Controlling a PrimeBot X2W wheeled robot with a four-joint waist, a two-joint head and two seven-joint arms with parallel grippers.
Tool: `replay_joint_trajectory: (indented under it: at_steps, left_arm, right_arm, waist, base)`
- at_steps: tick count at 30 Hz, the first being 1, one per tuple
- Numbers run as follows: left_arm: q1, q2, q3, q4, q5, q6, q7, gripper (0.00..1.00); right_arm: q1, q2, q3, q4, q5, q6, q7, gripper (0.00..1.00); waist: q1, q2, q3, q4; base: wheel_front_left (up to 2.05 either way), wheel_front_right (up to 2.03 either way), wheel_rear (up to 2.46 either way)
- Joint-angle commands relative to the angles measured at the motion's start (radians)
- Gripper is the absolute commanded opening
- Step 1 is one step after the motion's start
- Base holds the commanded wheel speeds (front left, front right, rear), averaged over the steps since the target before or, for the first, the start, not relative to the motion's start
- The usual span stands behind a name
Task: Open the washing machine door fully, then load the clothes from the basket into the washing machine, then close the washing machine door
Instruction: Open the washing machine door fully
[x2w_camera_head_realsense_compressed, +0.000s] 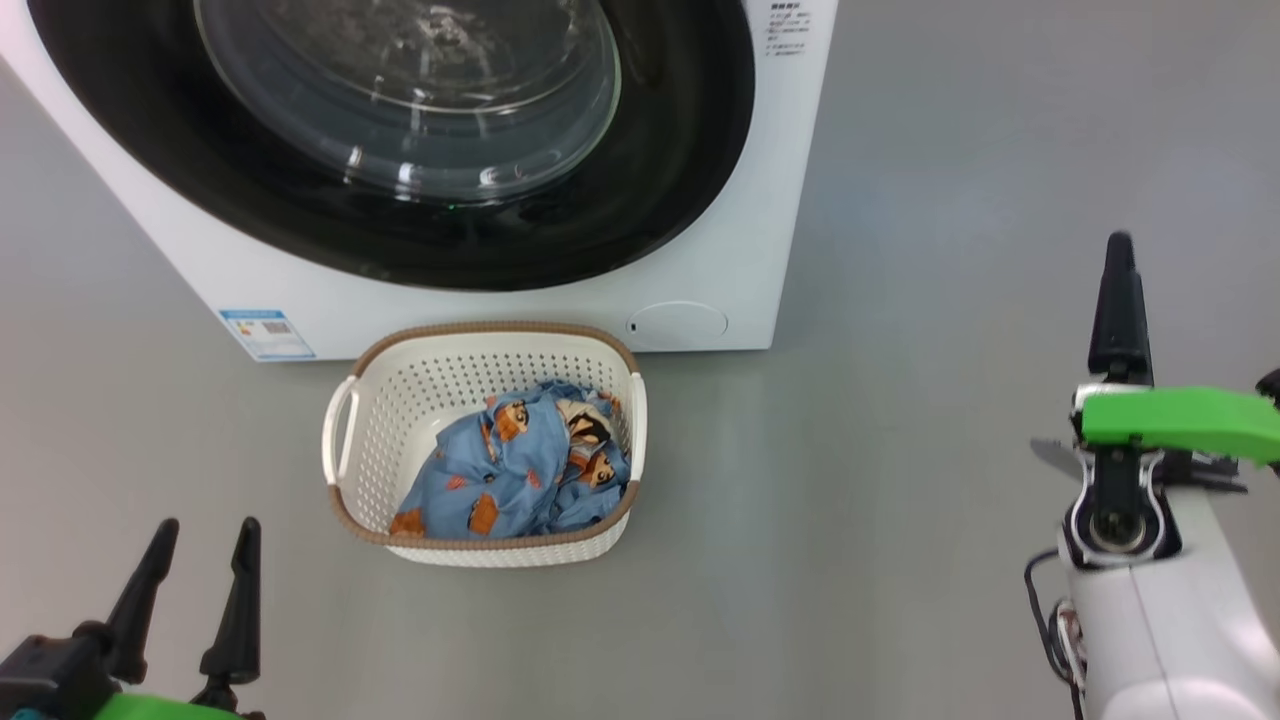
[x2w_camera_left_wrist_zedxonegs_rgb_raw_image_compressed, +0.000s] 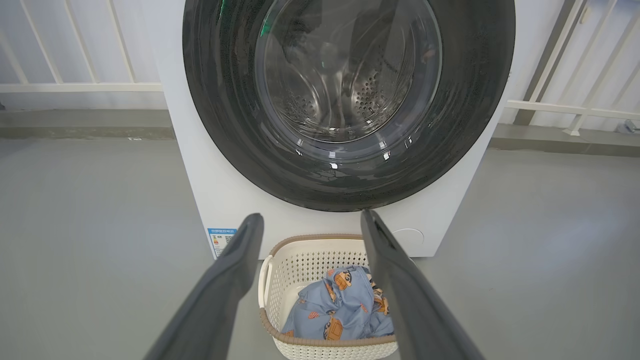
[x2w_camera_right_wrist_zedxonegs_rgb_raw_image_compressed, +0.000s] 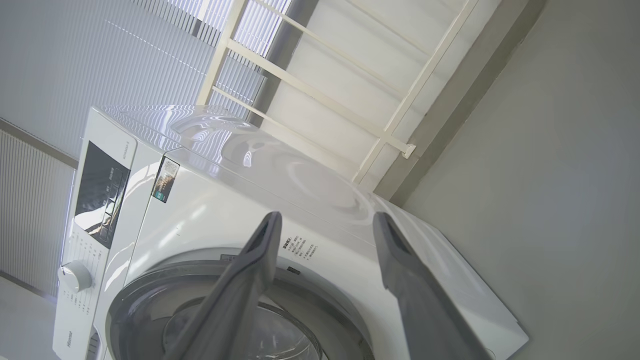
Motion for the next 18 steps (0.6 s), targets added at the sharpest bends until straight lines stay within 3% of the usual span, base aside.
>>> replay_joint_trajectory:
  at_steps: [1,9,18]
  left_arm:
    - [-0.05,0.039,0.03,-0.024,-0.013,-0.003,-0.01,1.0]
    - [-0.091,0.054,0.0,-0.034,-0.05,-0.003,-0.01,1.0]
    - [-0.132,0.063,-0.028,-0.046,-0.085,-0.003,-0.01,1.0]
  right_arm:
    - [-0.068,0.004,0.025,0.005,0.058,-0.001,-0.005,0.0]
    - [-0.274,0.004,0.124,0.142,0.187,-0.001,0.001,0.0]
    - [-0.486,0.004,0.175,0.266,0.229,-0.001,0.142,0.0]
  waist:
    - [0.0,0.0,0.029,0.021]
    - [0.0,0.0,0.101,0.054]
    - [0.0,0.0,0.171,0.078]
  base:
    - [0.0,0.0,0.0]
    - [0.0,0.0,0.0]
    - [0.0,0.0,0.0]
